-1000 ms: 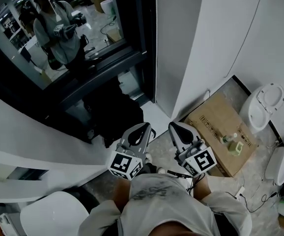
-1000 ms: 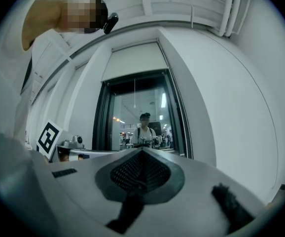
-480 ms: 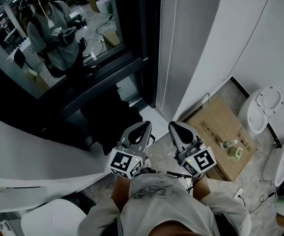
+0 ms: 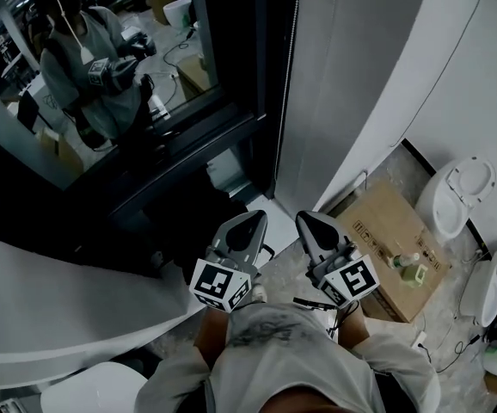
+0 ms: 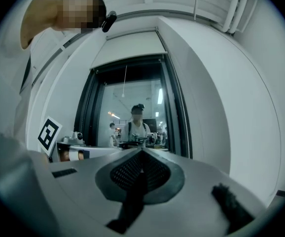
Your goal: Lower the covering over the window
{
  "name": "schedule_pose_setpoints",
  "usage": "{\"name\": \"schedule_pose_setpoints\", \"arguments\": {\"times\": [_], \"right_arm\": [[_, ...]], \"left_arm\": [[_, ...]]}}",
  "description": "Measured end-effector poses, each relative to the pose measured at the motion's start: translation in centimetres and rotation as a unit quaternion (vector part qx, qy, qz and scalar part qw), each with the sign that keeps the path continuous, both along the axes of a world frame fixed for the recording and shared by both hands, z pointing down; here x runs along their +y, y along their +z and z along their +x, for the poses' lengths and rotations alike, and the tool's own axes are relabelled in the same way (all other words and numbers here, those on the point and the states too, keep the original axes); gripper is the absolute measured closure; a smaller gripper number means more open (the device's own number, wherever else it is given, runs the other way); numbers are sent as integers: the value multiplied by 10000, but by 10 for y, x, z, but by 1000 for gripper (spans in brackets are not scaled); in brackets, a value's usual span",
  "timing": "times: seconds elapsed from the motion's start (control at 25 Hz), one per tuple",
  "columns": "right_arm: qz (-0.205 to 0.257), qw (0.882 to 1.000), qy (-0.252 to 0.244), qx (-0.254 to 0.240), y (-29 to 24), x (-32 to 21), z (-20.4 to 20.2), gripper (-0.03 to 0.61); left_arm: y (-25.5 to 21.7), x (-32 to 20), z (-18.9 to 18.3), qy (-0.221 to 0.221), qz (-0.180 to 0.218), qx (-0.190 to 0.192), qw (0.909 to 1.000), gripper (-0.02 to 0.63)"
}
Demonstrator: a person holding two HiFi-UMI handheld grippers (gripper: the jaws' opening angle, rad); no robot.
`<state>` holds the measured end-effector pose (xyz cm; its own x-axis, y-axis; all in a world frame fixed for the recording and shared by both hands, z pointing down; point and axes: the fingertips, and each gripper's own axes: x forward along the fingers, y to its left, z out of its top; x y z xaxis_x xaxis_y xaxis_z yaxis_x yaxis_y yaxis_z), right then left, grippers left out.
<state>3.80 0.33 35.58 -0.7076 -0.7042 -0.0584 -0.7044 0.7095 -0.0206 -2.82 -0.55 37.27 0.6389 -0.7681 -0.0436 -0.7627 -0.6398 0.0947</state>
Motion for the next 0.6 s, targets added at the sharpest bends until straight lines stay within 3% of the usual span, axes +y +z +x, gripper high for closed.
{"name": "schedule_pose_setpoints", "arguments": {"times": [0.6], "right_arm": [[-48, 9996, 281, 33, -4, -47, -24, 561]], "left_arm": [[-3, -48, -28, 197, -47, 68, 9998, 612]]}}
